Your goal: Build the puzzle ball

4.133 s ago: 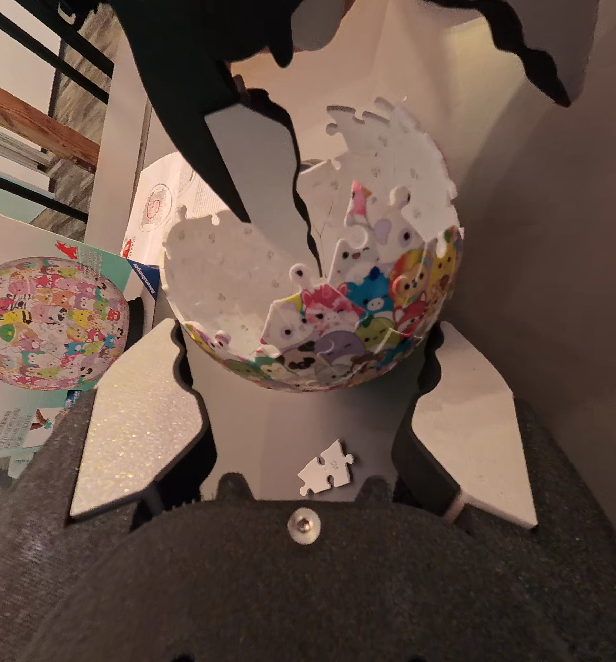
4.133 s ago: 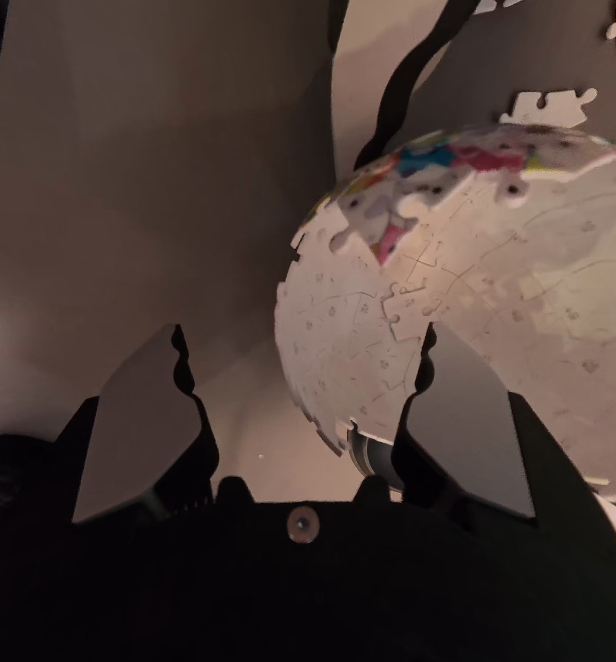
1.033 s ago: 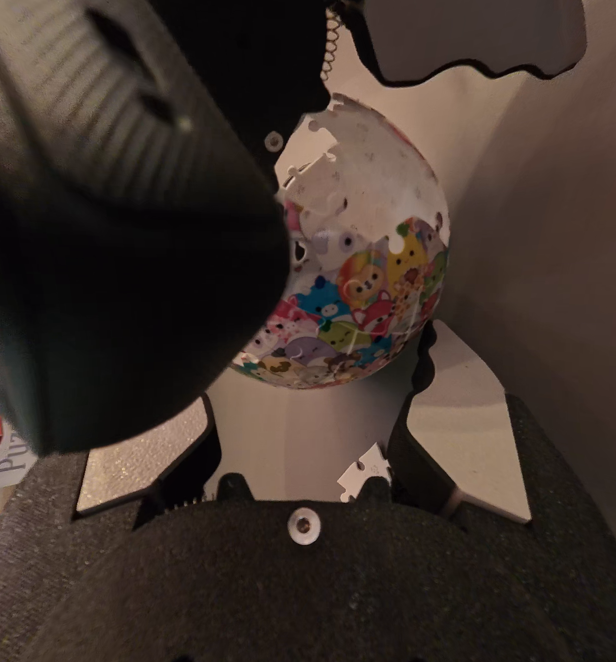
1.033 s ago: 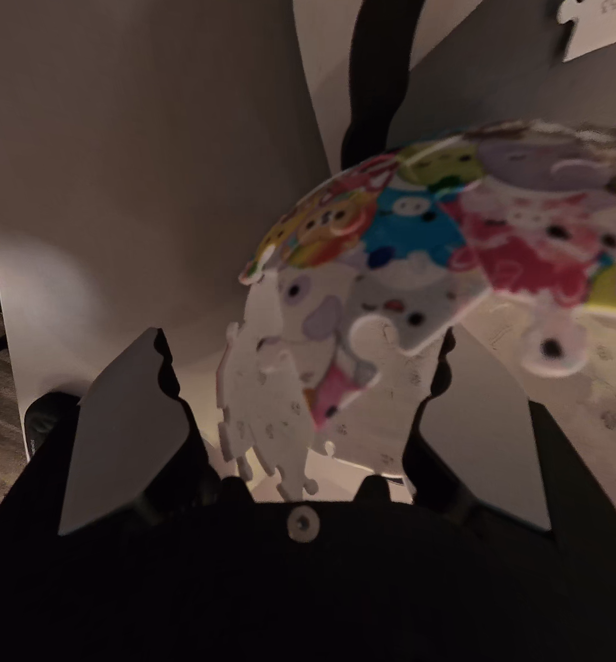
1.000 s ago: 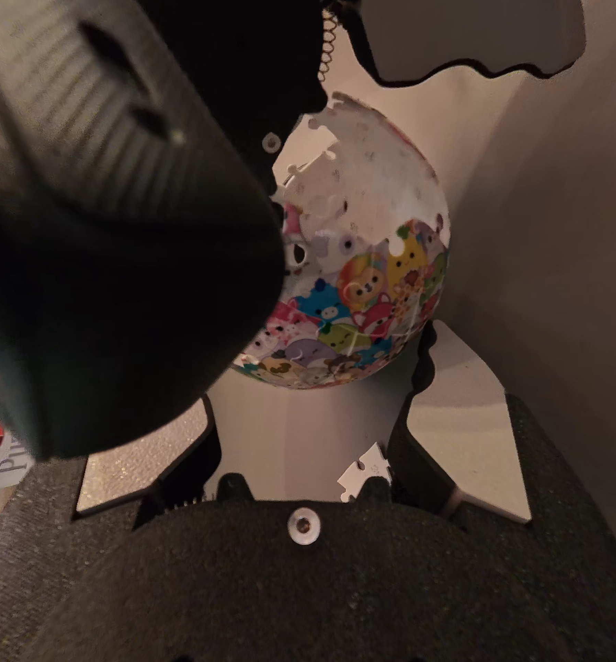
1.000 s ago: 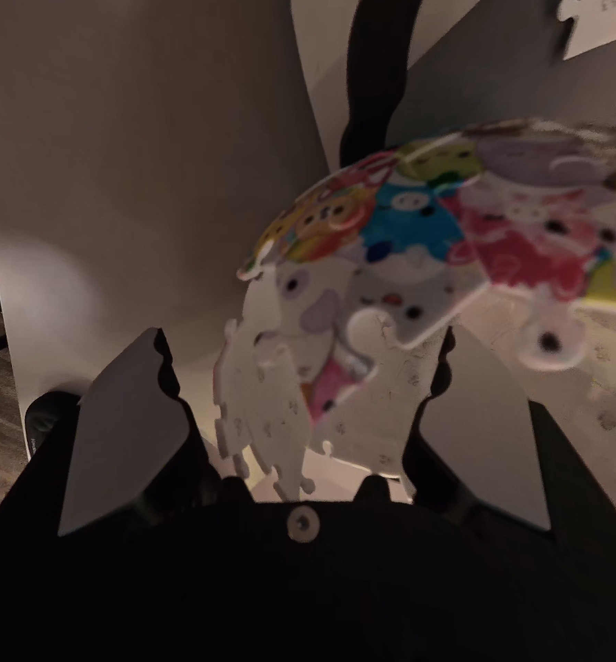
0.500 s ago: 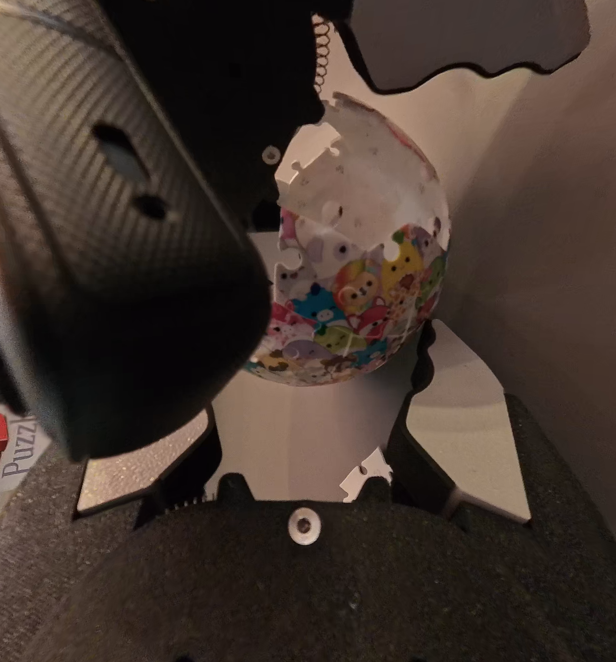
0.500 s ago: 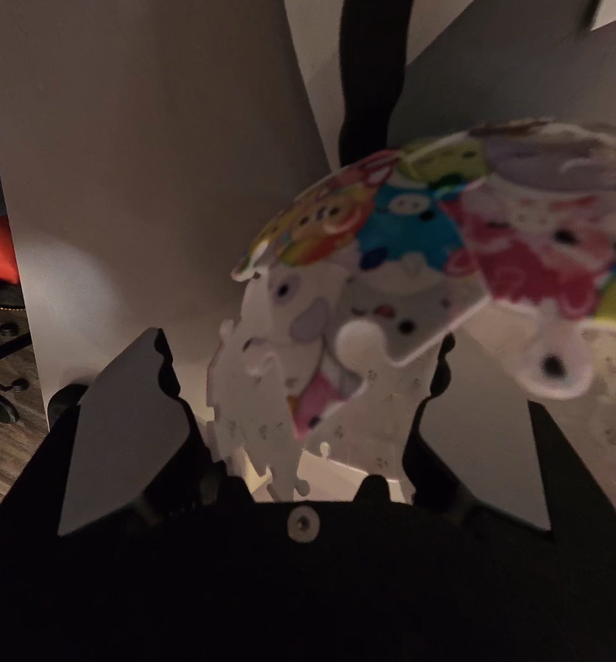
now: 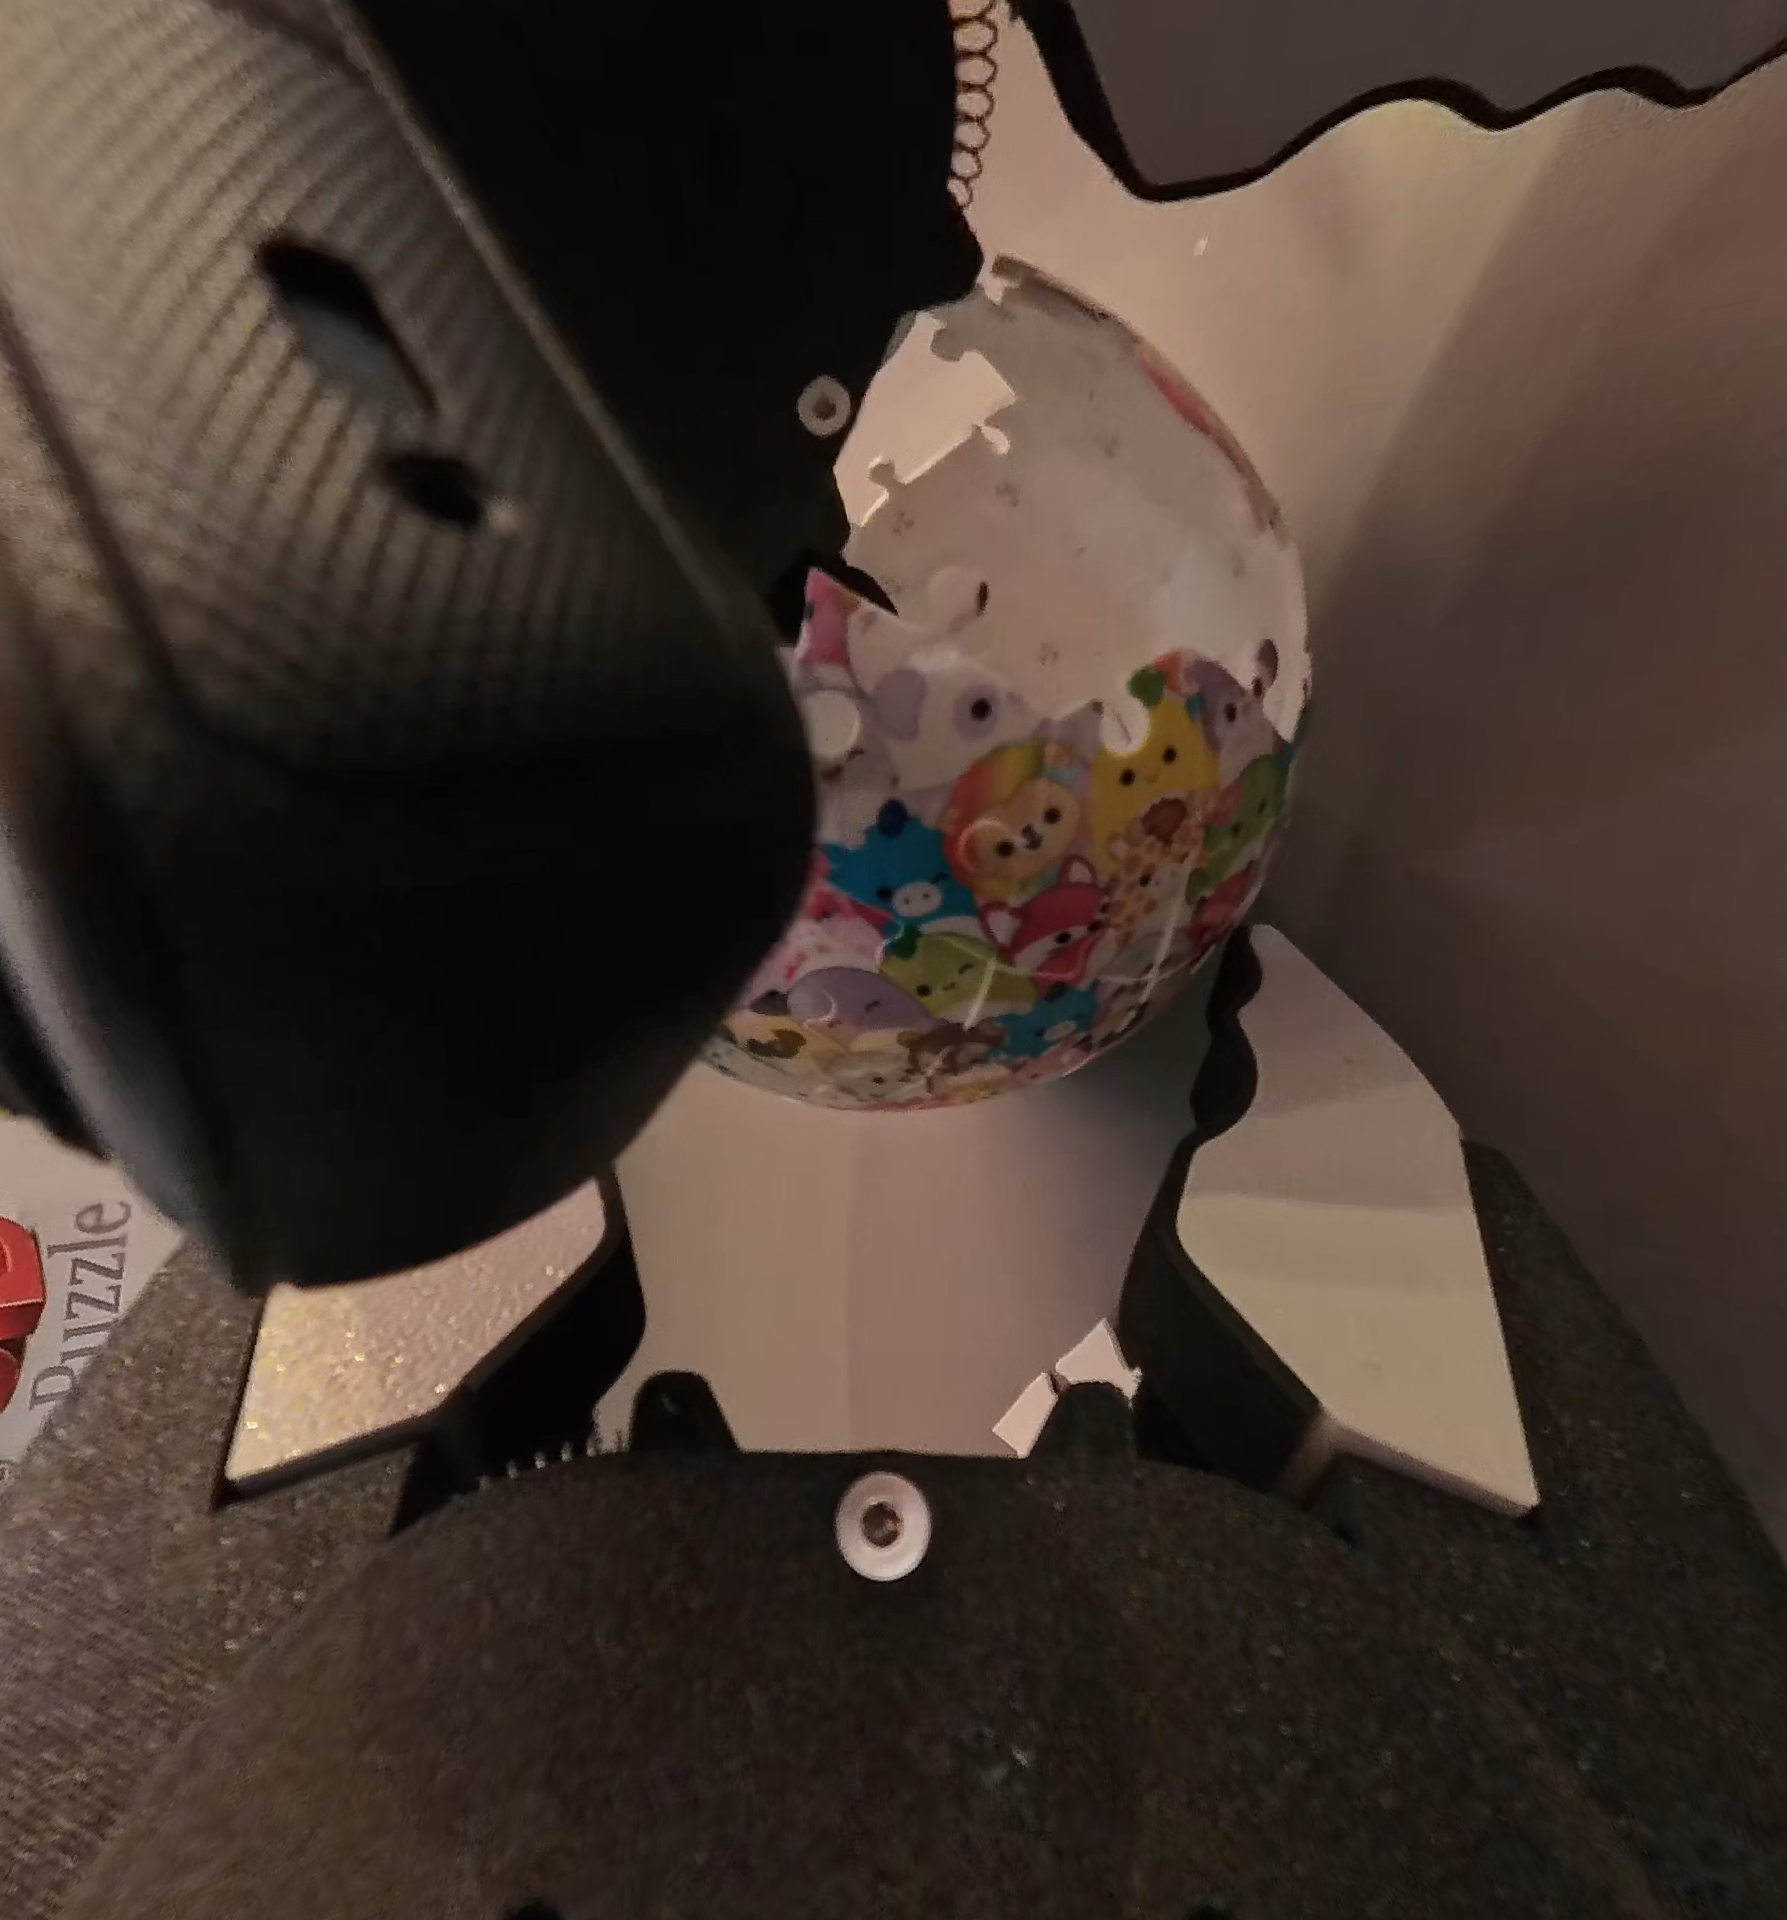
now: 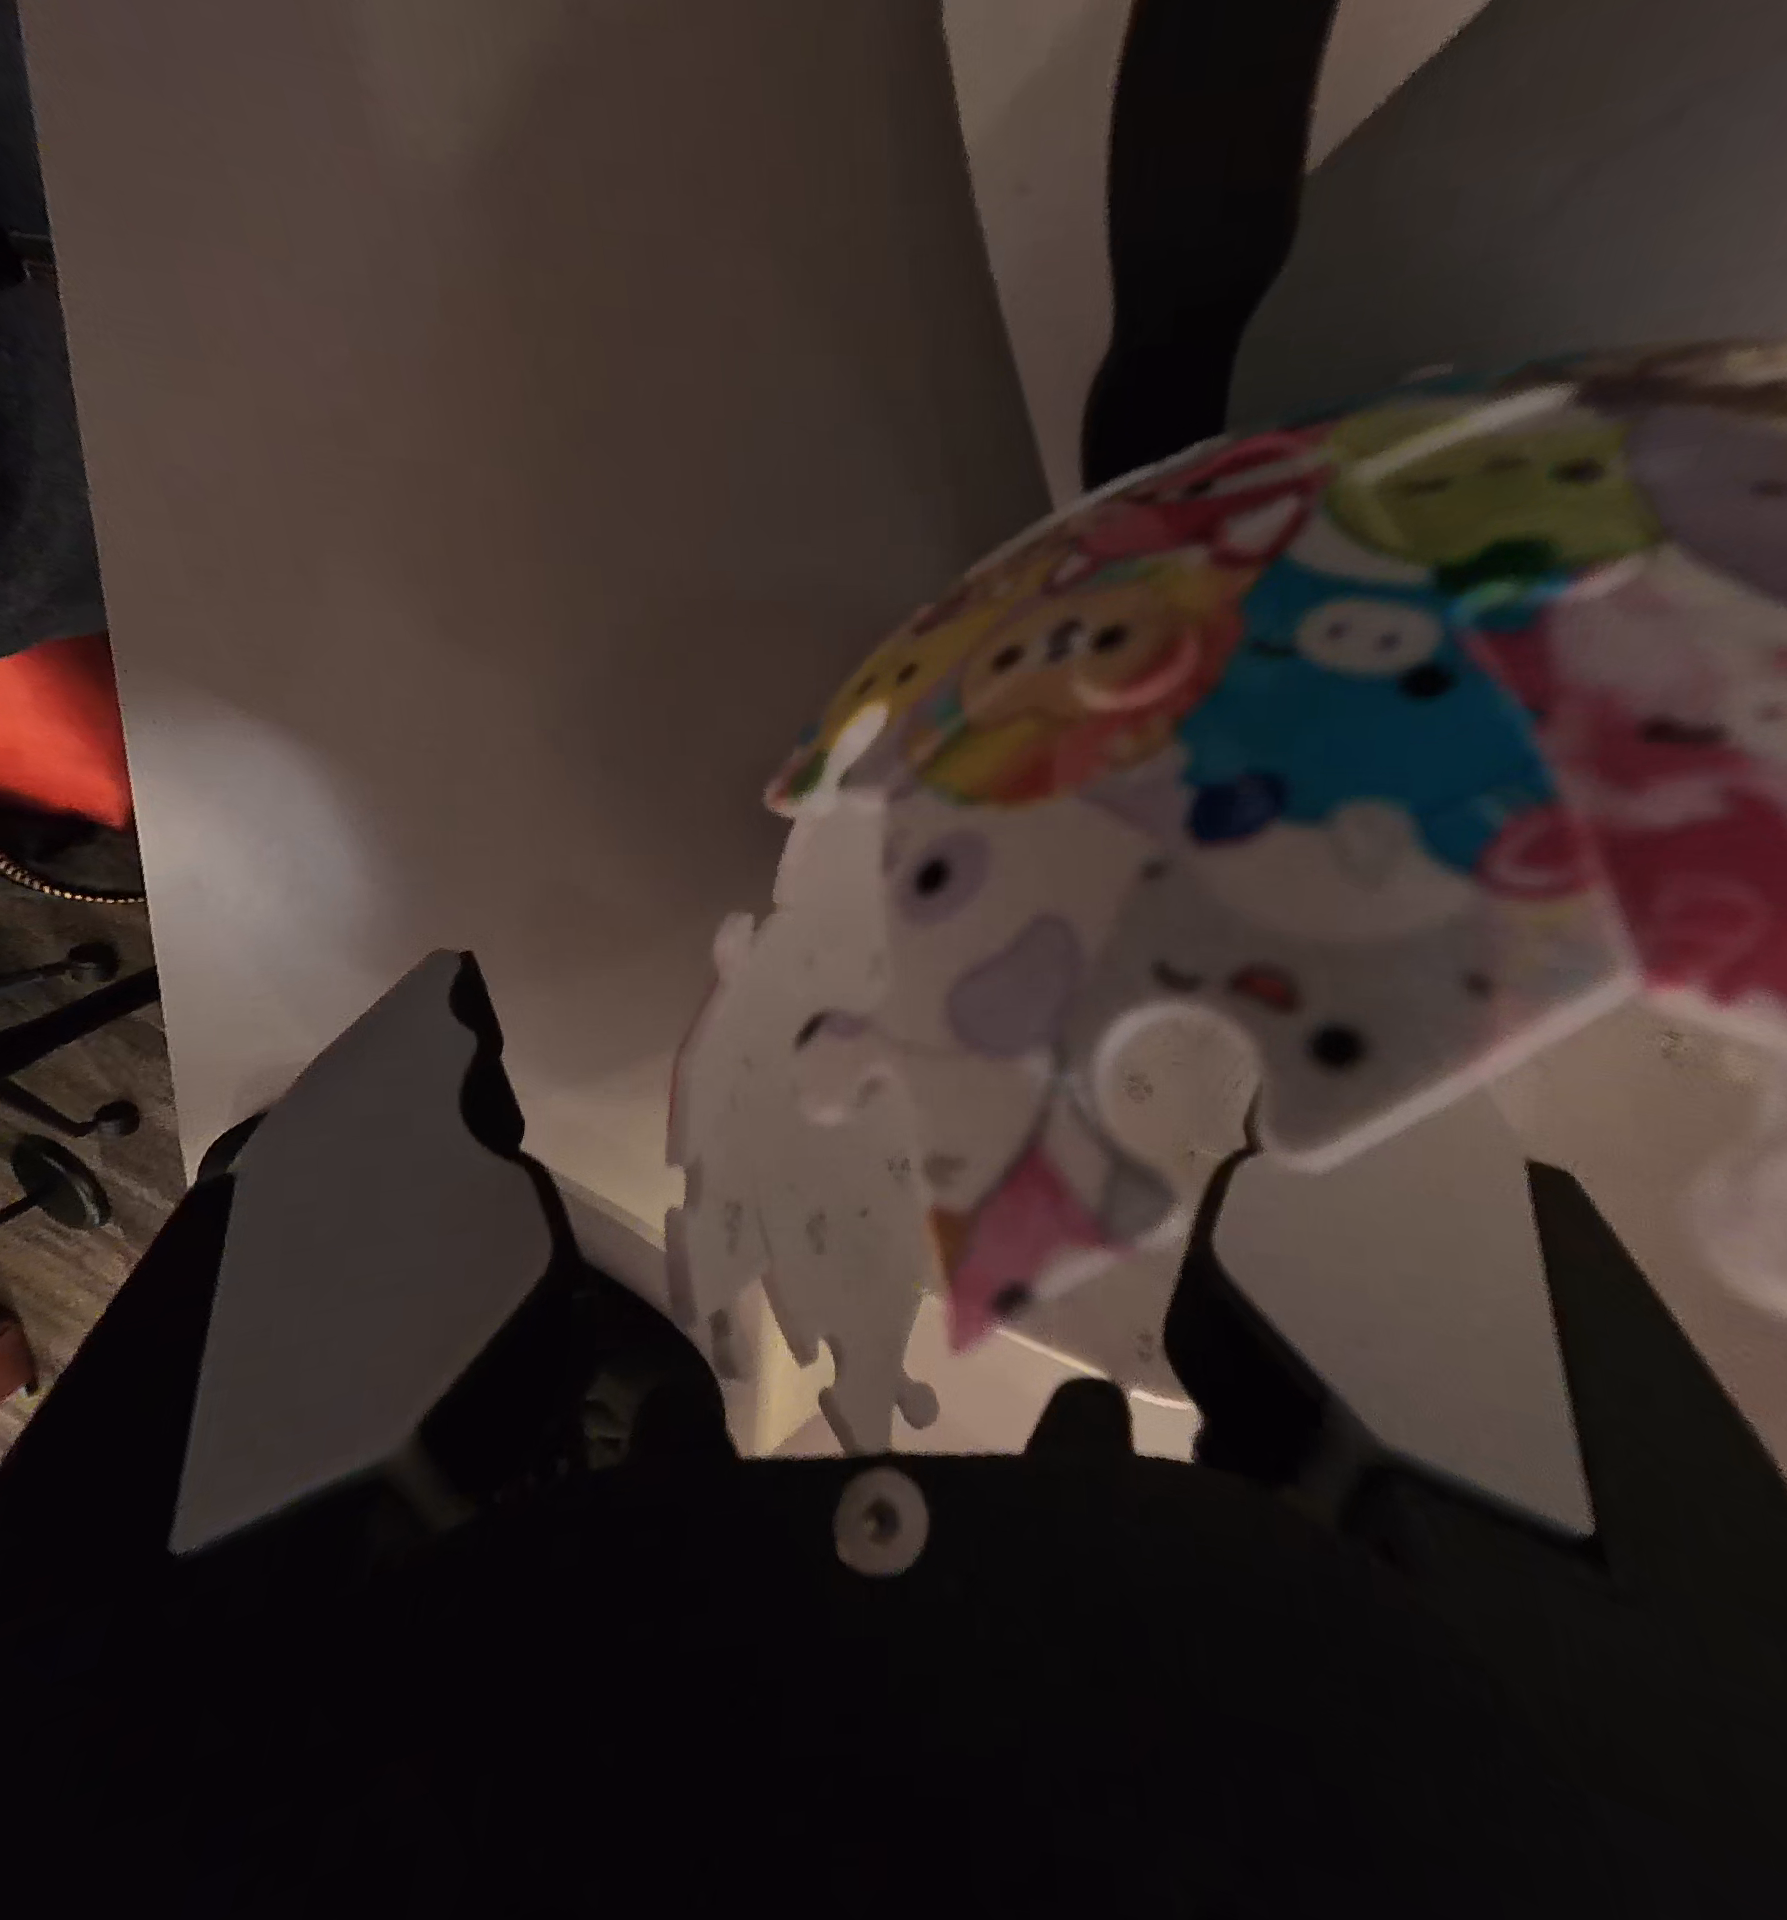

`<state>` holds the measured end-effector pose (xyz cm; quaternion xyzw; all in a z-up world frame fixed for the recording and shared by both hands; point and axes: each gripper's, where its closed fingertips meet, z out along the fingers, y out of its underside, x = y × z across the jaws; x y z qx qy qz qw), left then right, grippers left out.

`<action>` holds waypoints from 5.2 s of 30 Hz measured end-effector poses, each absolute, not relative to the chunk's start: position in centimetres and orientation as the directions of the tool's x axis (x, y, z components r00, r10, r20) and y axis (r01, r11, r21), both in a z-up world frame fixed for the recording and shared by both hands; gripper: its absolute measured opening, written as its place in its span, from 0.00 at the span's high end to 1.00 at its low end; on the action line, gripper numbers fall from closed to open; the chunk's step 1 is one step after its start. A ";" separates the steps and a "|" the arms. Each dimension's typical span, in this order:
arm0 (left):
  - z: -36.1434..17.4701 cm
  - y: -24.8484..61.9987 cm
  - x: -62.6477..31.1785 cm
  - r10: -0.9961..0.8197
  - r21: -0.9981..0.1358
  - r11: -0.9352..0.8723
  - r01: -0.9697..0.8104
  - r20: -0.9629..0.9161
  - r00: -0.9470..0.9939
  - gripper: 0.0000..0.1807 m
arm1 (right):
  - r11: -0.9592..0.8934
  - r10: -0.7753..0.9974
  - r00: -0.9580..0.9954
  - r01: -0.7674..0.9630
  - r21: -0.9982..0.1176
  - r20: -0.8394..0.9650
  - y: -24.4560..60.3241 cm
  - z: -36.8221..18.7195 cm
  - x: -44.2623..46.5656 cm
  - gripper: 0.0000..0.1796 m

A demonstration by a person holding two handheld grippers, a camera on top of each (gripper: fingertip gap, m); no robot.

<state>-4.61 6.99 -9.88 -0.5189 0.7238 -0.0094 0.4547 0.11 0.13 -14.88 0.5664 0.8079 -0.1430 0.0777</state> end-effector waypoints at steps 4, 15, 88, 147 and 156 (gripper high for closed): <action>-10.0 7.0 -4.4 -0.754 -0.477 0.465 -0.746 -0.655 -0.051 0.34 | 0.296 0.880 -0.340 0.938 -0.177 -0.331 -0.5 -14.5 0.2 0.26; -10.0 7.0 -4.1 -0.751 -0.472 0.467 -0.747 -0.658 -0.054 0.35 | 0.276 0.873 -0.351 0.928 -0.250 -0.338 -1.1 -14.3 -0.2 0.31; -10.1 7.1 -3.8 -0.750 -0.478 0.467 -0.744 -0.660 -0.047 0.36 | 0.183 0.925 -0.244 0.958 -0.221 -0.291 0.2 -14.7 -0.3 0.26; 1.7 1.4 -12.4 -0.731 -0.840 0.289 -0.458 -0.503 0.462 0.44 | 0.115 0.981 0.138 0.145 -0.983 0.135 -3.0 6.4 0.4 0.38; 1.0 -3.1 -12.9 -0.896 -0.985 0.067 -0.162 -0.130 0.425 0.50 | 0.121 0.911 0.404 -0.065 -0.991 0.084 -4.7 4.8 4.2 0.49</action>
